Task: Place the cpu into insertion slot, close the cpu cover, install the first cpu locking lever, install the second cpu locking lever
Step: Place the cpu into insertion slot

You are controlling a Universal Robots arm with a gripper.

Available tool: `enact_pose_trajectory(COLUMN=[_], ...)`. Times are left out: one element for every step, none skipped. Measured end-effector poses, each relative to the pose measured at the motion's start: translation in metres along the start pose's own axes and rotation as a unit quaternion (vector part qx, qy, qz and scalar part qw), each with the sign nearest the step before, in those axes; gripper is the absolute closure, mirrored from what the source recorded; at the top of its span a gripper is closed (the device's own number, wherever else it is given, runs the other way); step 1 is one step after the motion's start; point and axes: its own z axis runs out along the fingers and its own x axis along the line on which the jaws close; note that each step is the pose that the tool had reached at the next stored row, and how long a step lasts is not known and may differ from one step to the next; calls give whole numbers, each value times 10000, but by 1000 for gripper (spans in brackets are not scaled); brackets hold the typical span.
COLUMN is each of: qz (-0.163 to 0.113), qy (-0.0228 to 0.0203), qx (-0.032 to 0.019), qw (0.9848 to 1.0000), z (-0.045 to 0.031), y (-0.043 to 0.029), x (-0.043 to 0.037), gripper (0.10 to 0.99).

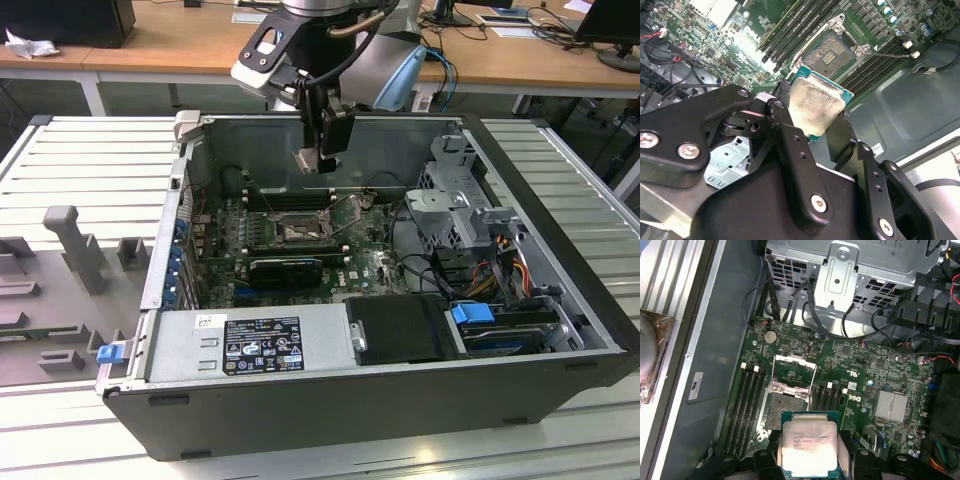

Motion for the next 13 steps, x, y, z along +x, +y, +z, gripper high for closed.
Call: enact_pose_trajectory(qz=[30,51,68,99,121,142,159,172,192,204,215,229,241], qy=[-3,-4,-6,-9,-11,-13,-14,-15,-17,-18,-19,-21,-21], qx=[-1,-1,-1,-2,-2,-3,-3,-3,-4,-4,-4,-4,-5], qw=[10000,10000,10000,10000,9999,9999,9999,9999,9998,9998,9998,9997,9997], z=[2,3,5,7,9,12,15,20,28,32,36,40,43], y=[0,0,0,0,-1,-1,-1,-2,-3,-3,-3,-4,-4], x=[0,0,0,0,0,0,0,0,0,0,-1,-1,-1], gripper=[557,557,557,557,557,557,557,557,557,557,557,557,557])
